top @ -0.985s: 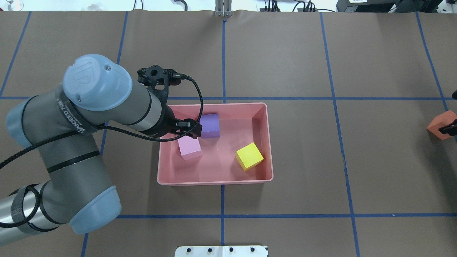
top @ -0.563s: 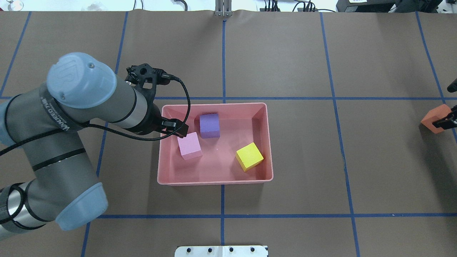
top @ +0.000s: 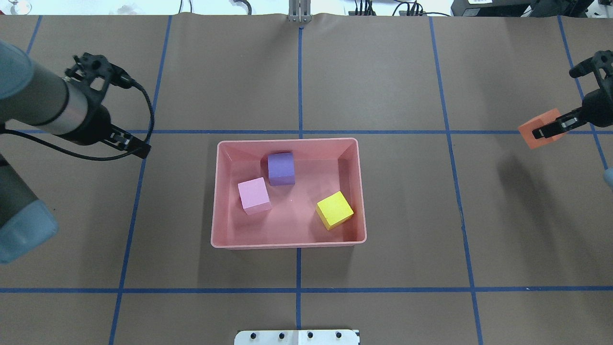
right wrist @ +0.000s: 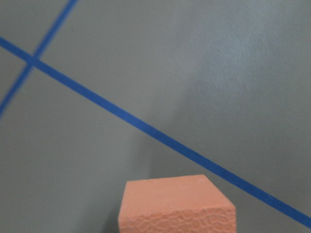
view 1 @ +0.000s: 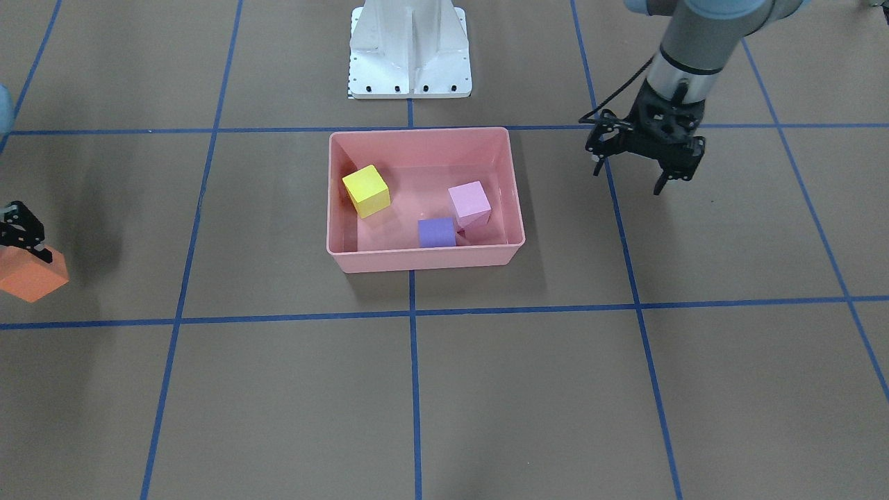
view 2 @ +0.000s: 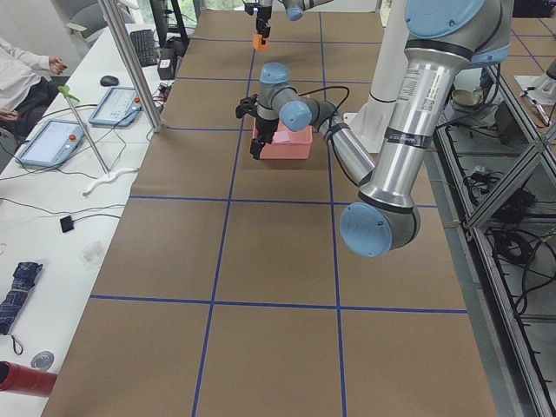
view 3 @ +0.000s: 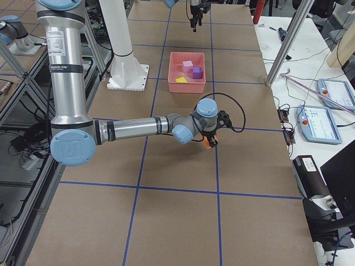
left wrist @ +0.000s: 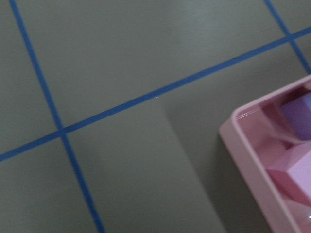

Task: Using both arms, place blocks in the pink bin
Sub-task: 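Lift the orange cube with the right gripper while the left gripper withdraws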

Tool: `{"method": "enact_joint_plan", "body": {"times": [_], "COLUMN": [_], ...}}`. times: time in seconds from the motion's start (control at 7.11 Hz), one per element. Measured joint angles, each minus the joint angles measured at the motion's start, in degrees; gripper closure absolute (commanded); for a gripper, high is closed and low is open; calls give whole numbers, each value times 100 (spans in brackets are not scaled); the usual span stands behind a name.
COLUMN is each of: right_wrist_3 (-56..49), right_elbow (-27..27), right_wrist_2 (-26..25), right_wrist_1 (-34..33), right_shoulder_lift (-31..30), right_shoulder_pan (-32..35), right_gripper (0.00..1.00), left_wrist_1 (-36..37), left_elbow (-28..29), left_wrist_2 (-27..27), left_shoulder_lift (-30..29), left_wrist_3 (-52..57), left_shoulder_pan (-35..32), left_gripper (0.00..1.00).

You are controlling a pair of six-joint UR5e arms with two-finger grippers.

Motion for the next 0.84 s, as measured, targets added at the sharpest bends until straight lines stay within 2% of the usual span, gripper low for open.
{"method": "enact_joint_plan", "body": {"times": [0.14,0.42,0.7,0.84], "right_wrist_3": [719,2092,3237,3771], "right_elbow": [418,975,1372,1508], "right_wrist_2": [-23,-302,-992,-1489], "right_wrist_1": [-419,-1385,-2401,-2853], "right_shoulder_lift": [289,1197,2070,2475], "right_shoulder_pan": [-262,-892,-1693,-2185], "right_gripper": [84,83,79,75], "left_wrist_1": [-14,-22,-21,-17], "left_elbow": [92,661,1285,1404], "left_wrist_2": [-322,-897,-1271,-1325], "left_shoulder_lift": [290,569,610,612], "left_wrist_3": [814,2445,3619,3817], "left_shoulder_pan": [-569,-1735,-2558,-2702], "left_gripper": [0,0,0,0]}}
